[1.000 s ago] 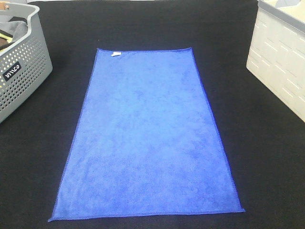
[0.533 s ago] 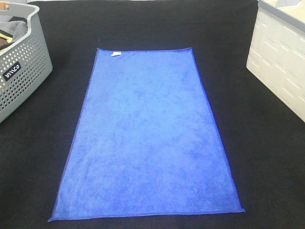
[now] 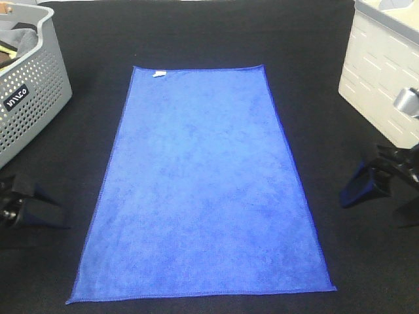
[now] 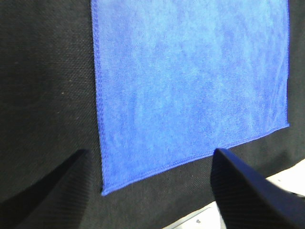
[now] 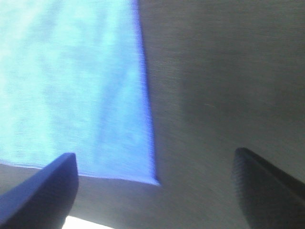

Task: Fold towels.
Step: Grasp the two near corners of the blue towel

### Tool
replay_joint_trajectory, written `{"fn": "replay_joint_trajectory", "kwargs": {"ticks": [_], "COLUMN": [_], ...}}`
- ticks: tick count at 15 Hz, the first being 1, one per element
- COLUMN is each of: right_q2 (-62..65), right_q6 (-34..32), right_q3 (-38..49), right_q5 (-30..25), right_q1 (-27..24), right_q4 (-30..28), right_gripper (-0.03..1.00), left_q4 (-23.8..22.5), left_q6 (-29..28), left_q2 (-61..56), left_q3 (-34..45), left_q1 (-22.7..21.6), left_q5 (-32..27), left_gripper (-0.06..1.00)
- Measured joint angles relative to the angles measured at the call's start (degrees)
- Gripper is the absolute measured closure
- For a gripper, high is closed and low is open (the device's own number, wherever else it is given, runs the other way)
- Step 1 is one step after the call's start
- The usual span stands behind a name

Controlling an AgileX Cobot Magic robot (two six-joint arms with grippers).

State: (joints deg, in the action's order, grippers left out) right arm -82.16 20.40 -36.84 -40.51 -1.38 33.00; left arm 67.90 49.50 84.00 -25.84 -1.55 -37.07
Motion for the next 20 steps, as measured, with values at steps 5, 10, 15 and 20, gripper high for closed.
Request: {"fn": "replay_joint_trajectory", "kwargs": {"ticks": [5,10,15,20], "right_q2": [-11.7,-19.1,-24.5,-25.8], "right_q6": [14.0,21.1,24.2,24.4], "right_q3": [-0.1,-0.1,-0.9,-0.7], "right_q5": [1.9,3.5,4.1,8.5], "right_q1": [0.0,0.0,7.7,12.0], "right_q4": [14.8,21.4,28.0,30.3], "right_gripper": [0.21,0.23,0.29,0.72], "left_q4": [10.2,16.5,20.1,22.1], "left_q6": [10.8,14.4,17.1,17.1], "left_q2": [10.4,14.5,20.5,24.3], "left_q3": [0.1,0.1,-4.1,-6.8], "left_q1": [2.5,7.4,10.9,12.7], "left_q5": [1.4,6.2,6.2,6.6], "left_gripper": [0.27,0.27,0.29,0.66]}}
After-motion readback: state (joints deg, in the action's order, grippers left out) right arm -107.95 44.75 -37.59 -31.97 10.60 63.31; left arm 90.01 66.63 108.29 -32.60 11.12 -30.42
